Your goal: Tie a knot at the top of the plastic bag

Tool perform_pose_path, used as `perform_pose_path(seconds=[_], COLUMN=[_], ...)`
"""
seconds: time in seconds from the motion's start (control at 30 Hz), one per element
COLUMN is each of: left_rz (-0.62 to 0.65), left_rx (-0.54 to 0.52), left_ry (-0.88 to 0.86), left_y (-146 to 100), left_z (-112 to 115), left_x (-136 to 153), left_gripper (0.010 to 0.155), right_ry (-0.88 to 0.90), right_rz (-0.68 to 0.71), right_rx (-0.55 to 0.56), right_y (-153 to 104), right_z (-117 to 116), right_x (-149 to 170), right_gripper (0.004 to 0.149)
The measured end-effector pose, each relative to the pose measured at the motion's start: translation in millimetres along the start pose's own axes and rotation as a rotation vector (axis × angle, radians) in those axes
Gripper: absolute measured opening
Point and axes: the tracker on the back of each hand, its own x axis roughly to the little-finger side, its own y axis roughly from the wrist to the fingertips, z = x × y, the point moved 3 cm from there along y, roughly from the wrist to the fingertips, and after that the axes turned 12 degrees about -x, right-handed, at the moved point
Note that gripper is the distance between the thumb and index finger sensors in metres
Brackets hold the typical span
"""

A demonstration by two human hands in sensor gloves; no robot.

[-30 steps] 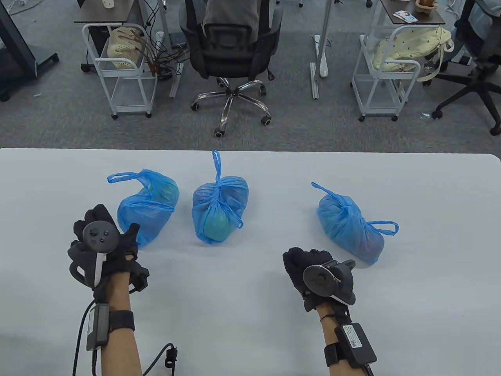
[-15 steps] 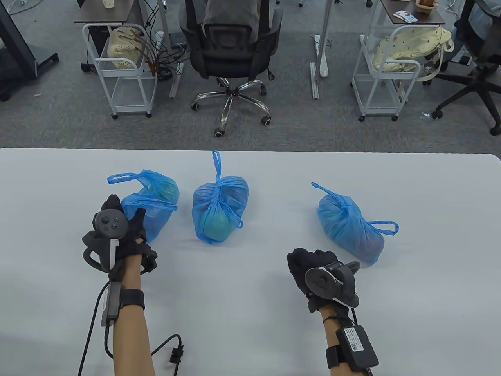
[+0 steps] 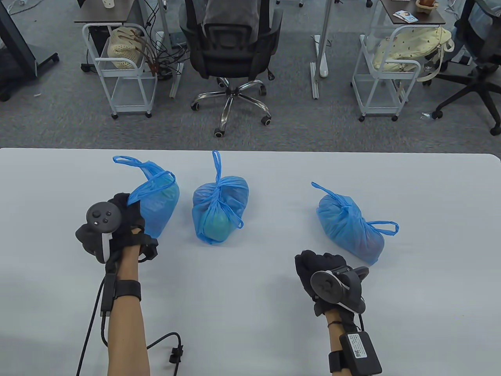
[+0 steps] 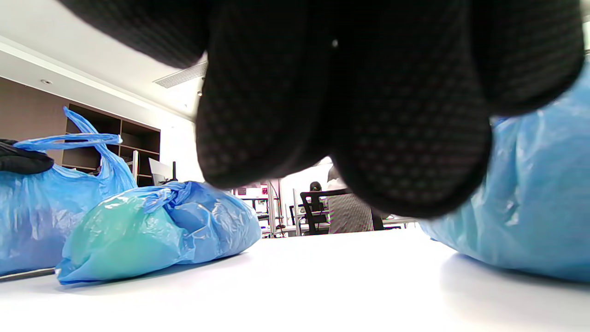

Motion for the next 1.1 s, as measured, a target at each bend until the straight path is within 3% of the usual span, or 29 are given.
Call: perform_pose_path(seconds=[0.3, 0.63, 0.83, 1.03, 1.07, 1.1], left_rz=[0.064, 0.234, 0.39, 0.489, 0.508, 0.517], left_rx=[-0.066, -0.164, -0.139, -0.086, -0.077, -0.072], left_ry=[-0.159, -0.337, -0.447, -0.533, -0.531, -0.529], left_y=[1.8, -16.3, -49.6, -92.5, -102.5, -107.9], left_z=[-44.8, -128.2, -166.3, -180.1, -180.0, -178.2], left_x=[-10.4, -46.3, -90.1, -134.2, -142.8, -147.3], left_gripper=[0.028, 0.026, 0.025, 0.019, 0.029, 0.015], right_ry=[0.027, 0.064, 0.075, 0.131, 0.147, 0.154], right_rz=[0.02, 0.029, 0.039, 0.026, 0.021, 0.016], right_rx=[-0.001, 0.0, 0.025, 0.076, 0.092, 0.1], right_y=[1.8, 3.0, 3.6, 2.1, 1.4, 0.9], right_z=[0.6, -2.9, -1.7, 3.5, 5.1, 5.9], right_x=[-5.3, -9.0, -14.4, -14.9, -14.3, -13.5], right_gripper=[0.045, 0.045, 0.045, 0.045, 0.045, 0.045])
